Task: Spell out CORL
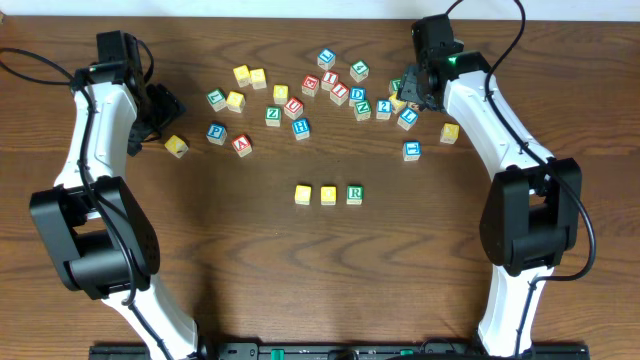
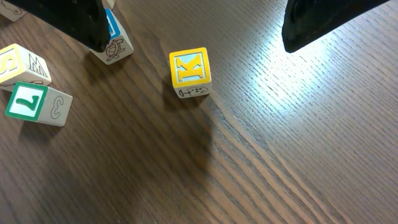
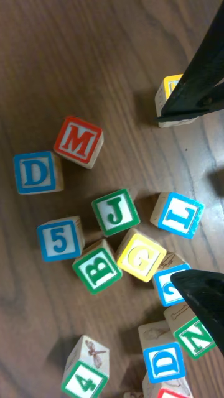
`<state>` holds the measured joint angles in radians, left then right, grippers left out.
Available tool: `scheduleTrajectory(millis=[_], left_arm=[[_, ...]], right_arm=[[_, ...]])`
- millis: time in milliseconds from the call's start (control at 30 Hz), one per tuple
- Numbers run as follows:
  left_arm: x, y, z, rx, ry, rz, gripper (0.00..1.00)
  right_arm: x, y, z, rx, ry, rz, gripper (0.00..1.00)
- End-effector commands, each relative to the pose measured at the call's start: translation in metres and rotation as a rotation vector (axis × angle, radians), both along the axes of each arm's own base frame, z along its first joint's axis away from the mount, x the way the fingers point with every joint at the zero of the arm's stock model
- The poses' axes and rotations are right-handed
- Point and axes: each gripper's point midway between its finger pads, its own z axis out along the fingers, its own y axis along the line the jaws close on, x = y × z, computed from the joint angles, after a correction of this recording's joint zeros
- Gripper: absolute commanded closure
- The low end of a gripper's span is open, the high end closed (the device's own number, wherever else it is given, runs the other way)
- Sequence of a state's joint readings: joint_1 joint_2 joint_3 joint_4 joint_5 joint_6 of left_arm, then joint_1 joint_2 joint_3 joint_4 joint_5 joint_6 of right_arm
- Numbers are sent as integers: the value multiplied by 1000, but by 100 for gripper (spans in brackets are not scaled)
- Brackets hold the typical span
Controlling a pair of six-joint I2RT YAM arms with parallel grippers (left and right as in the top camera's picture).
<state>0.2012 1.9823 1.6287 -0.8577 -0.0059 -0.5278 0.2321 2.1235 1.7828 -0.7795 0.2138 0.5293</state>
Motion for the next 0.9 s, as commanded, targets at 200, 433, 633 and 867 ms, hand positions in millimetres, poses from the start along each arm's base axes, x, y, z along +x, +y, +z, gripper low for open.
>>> scheduleTrajectory(millis=[200,433,633,867], left_arm=[[0,1,-2,1,6,14,13],[0,1,-2,1,6,14,13],[0,1,-2,1,6,14,13],[0,1,-2,1,6,14,13]], right_arm=[[20,5,6,26,-83,16,28],[28,7,11,34,-122,16,28],[26,8,10,34,-117,19,28],[23,23,8,88,-93,93,28]])
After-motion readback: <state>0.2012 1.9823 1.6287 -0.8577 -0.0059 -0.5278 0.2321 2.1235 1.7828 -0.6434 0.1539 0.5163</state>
